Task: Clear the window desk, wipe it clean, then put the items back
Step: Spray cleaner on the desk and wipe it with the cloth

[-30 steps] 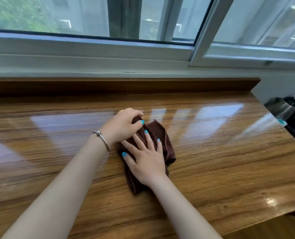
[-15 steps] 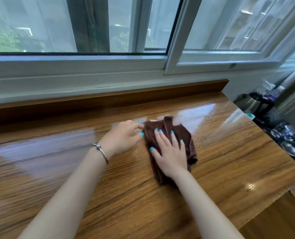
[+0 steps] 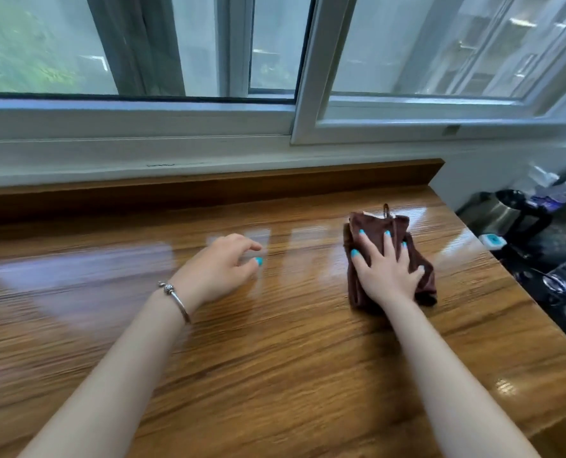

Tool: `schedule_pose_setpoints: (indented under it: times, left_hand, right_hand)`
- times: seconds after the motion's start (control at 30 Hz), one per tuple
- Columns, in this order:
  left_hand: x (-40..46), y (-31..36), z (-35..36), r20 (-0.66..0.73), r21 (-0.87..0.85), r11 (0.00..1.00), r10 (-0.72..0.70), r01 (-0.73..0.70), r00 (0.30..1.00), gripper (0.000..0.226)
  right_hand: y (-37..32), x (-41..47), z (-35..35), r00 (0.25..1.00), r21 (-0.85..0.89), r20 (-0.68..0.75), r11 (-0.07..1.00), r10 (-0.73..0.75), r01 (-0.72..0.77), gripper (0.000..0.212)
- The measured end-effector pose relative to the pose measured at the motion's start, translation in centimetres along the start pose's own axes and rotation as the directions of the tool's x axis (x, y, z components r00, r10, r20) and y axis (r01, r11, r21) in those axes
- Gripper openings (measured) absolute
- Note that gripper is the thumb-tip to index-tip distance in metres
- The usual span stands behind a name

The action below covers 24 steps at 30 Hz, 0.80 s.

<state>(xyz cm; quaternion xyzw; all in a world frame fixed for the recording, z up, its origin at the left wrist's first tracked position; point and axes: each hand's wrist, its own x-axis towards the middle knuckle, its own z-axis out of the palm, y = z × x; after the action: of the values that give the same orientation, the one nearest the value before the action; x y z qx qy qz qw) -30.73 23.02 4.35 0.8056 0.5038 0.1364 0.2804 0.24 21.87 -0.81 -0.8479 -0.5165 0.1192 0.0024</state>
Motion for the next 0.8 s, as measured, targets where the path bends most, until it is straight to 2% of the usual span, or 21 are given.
schedule_pose_setpoints:
  times: [0.07,0.13,0.2,0.23,0.3,0.4,0.47,0.57,0.63,0.67,0.73,0.8]
  left_hand:
    - [1.0,2.4,1.2,-0.018,-0.002,1.000,-0.023,0.023,1.000,0.036]
    - [2.5,5.3,2.7,-0.034,-0.018,1.000,-0.015,0.014,0.999,0.036]
    - [4.1,8.0,4.0,-0.065,-0.053,0.998,-0.032,0.028,0.997,0.035]
    - [4.8,9.2,4.7,-0.073,-0.067,0.997,-0.049,0.044,0.996,0.035]
    - [5.9,11.2,5.9,-0.061,-0.072,0.995,-0.073,0.069,0.995,0.035]
    - [6.4,13.5,7.6,-0.003,-0.050,0.996,-0.075,0.075,0.997,0.037]
    - [6.2,14.0,8.4,0.010,-0.063,0.995,-0.083,0.083,0.997,0.038]
    - [6.0,14.3,9.7,-0.018,-0.086,0.988,-0.134,0.132,0.991,0.038]
    - [6.3,15.1,10.8,-0.002,-0.087,0.986,-0.140,0.139,0.990,0.039]
    - [6.7,15.8,11.4,0.009,-0.082,0.988,-0.127,0.128,0.992,0.039]
    - [7.7,17.4,12.7,0.010,-0.060,0.995,-0.077,0.078,0.997,0.038]
    - [8.5,18.7,13.6,0.010,-0.040,0.998,-0.039,0.039,0.999,0.037]
  right_hand:
    - [-0.5,-2.3,1.2,0.972,-0.050,-0.004,0.971,-0.236,0.236,0.053]
    - [0.8,-5.0,2.5,0.866,-0.074,0.002,0.864,-0.500,0.498,0.053]
    - [3.3,-5.5,2.4,0.778,-0.052,0.028,0.777,-0.627,0.628,0.050]
    - [5.0,-4.5,1.8,0.774,-0.043,0.034,0.773,-0.632,0.633,0.049]
    - [9.0,-0.7,0.1,0.839,-0.047,0.021,0.838,-0.544,0.544,0.049]
    - [16.1,6.0,-3.5,0.965,-0.040,0.010,0.964,-0.262,0.262,0.048]
    - [19.6,8.3,-5.1,0.993,-0.022,0.022,0.993,-0.119,0.119,0.049]
    - [19.5,7.6,-4.7,0.999,0.007,0.007,0.999,-0.033,0.033,0.049]
    - [17.3,5.0,-3.7,0.996,-0.003,-0.009,0.996,-0.093,0.093,0.051]
    - [16.3,3.2,-2.9,0.985,-0.030,-0.013,0.984,-0.174,0.174,0.051]
    - [15.2,-0.7,-1.0,0.928,-0.076,-0.019,0.926,-0.372,0.370,0.054]
    - [16.0,-2.8,-0.3,0.876,-0.079,-0.002,0.873,-0.483,0.482,0.056]
